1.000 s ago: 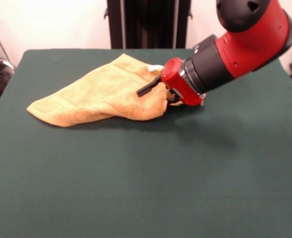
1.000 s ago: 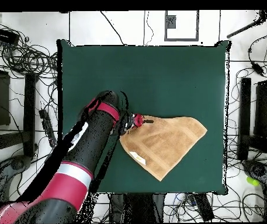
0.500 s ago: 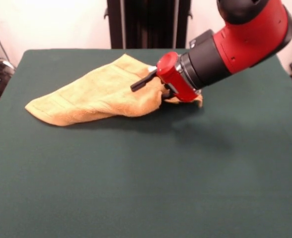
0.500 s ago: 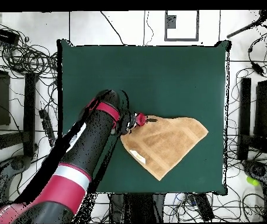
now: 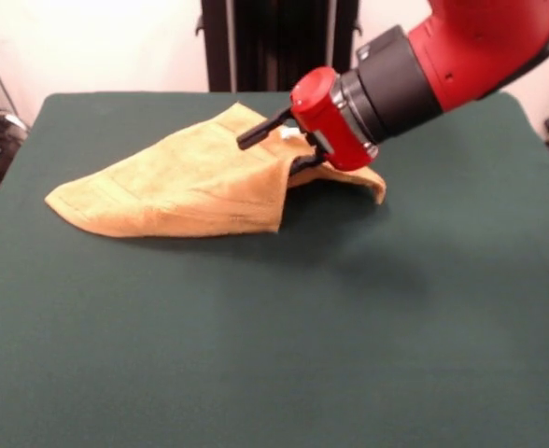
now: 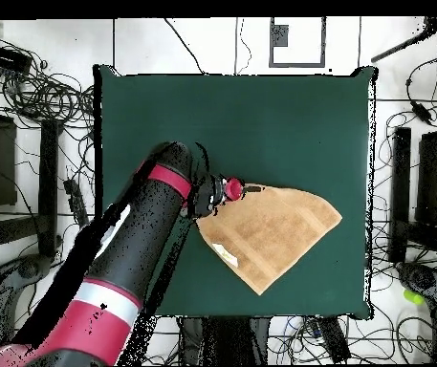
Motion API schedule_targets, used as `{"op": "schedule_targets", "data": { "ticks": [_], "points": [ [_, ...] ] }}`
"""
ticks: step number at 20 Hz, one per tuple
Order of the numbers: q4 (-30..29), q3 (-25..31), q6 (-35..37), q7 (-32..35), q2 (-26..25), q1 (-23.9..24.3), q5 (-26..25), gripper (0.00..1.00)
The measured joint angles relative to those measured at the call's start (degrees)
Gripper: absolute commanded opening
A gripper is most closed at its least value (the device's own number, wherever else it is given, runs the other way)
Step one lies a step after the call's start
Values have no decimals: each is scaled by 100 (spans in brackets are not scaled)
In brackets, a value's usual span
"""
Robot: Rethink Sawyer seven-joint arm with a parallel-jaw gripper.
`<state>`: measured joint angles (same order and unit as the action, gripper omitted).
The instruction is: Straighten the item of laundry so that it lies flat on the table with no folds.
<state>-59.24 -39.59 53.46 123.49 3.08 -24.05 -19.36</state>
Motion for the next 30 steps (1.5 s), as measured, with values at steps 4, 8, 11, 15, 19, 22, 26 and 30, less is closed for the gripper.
{"op": "schedule_targets", "data": {
  "ticks": [4, 8, 11, 15, 19, 22, 26, 30],
  "points": [
    [-1, -62, 0, 0, 97, -19, -61, 100],
    [-2, -102, 0, 0, 142, -21, -128, 100],
    [-2, -102, 0, 0, 162, -21, -188, 100],
    [-2, -102, 0, 0, 200, -21, -253, 100],
    [-2, -102, 0, 0, 239, -21, -290, 100],
    [-2, -102, 0, 0, 243, -22, -293, 100],
    [-1, -102, 0, 0, 244, -17, -340, 100],
    [-2, -103, 0, 0, 248, -5, -437, 100]
  ]
}}
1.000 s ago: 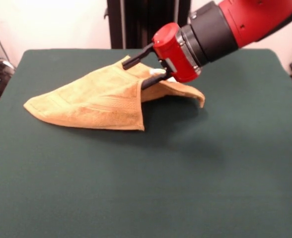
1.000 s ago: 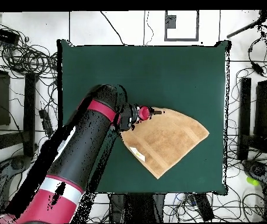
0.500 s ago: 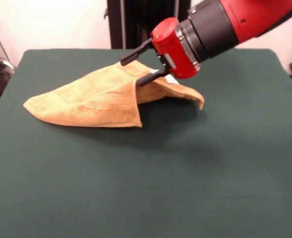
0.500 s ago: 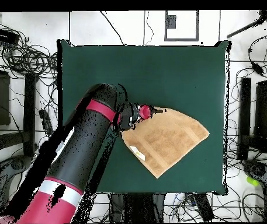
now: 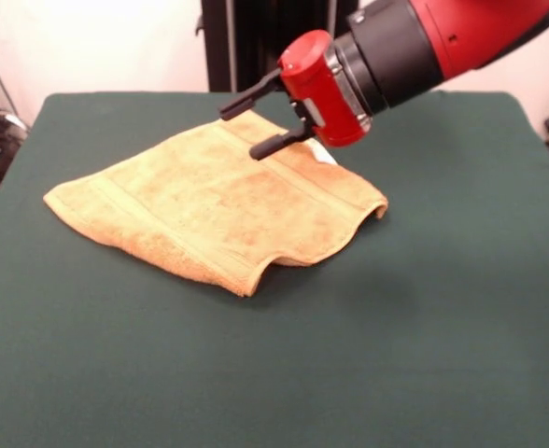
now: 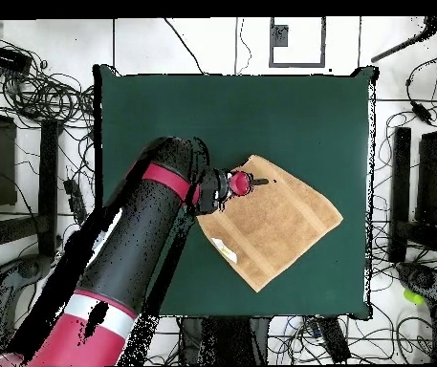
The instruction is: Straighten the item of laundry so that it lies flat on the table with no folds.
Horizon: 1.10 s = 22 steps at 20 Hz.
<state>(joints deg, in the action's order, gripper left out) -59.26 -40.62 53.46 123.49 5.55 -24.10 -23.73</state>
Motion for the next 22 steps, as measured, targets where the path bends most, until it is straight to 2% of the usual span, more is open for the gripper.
{"op": "schedule_targets", "data": {
  "ticks": [13, 22],
  "points": [
    [-10, 1, -20, 0, 95, 7, -334, 100],
    [-80, 2, -437, 0, 333, 119, -335, 100]
  ]
}}
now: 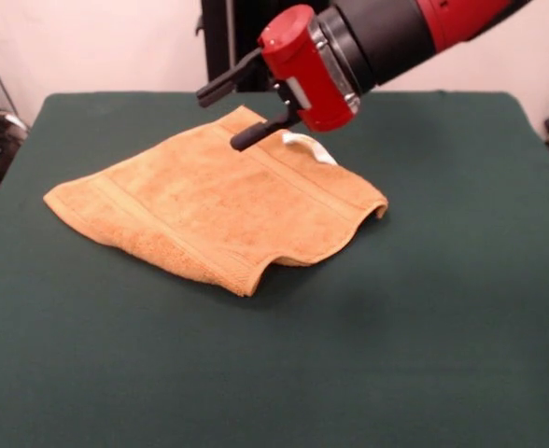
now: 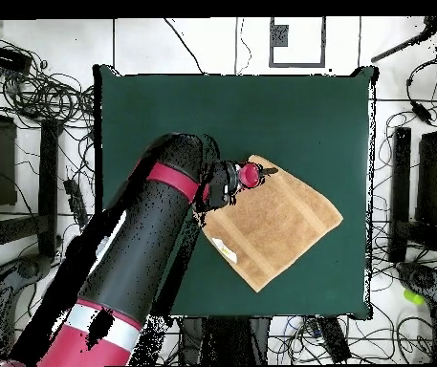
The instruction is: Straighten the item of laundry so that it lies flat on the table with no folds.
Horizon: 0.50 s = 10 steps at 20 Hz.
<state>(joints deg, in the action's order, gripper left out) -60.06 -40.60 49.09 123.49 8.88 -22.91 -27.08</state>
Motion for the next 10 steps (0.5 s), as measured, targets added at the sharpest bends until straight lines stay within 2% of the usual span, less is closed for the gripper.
{"op": "schedule_targets", "data": {
  "ticks": [10],
  "points": [
    [71, 6, -18, 0, 13, 94, 0, 100]
  ]
}}
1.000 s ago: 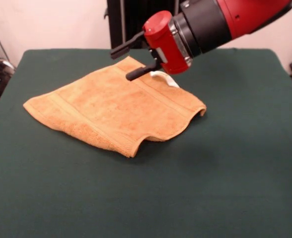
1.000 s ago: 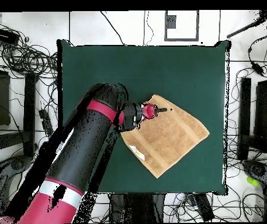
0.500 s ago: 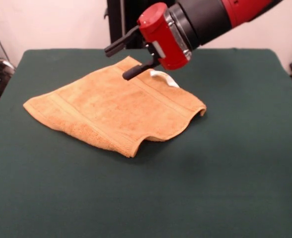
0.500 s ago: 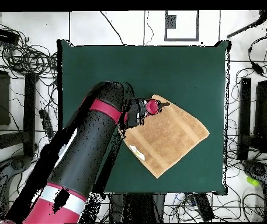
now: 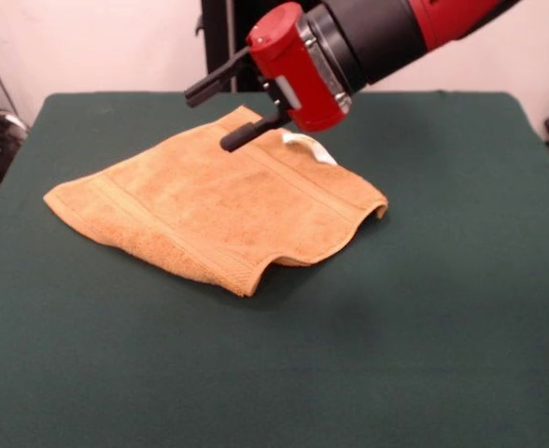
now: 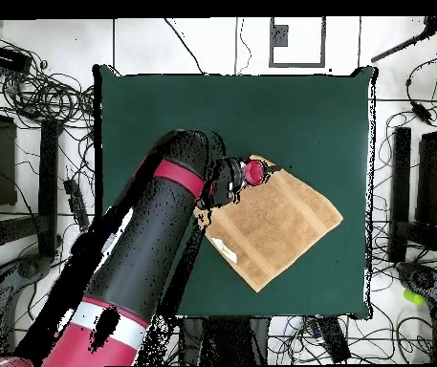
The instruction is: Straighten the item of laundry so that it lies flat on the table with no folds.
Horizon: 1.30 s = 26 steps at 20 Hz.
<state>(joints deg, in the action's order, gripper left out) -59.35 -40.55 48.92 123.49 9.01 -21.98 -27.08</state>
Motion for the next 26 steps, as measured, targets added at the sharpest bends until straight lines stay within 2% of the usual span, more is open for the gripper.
{"op": "schedule_targets", "data": {
  "ticks": [7, 26],
  "points": [
    [122, 2, -176, 0, -57, 1, 0, 100],
    [896, -2, -881, 0, -820, 23, 0, 100]
  ]
}}
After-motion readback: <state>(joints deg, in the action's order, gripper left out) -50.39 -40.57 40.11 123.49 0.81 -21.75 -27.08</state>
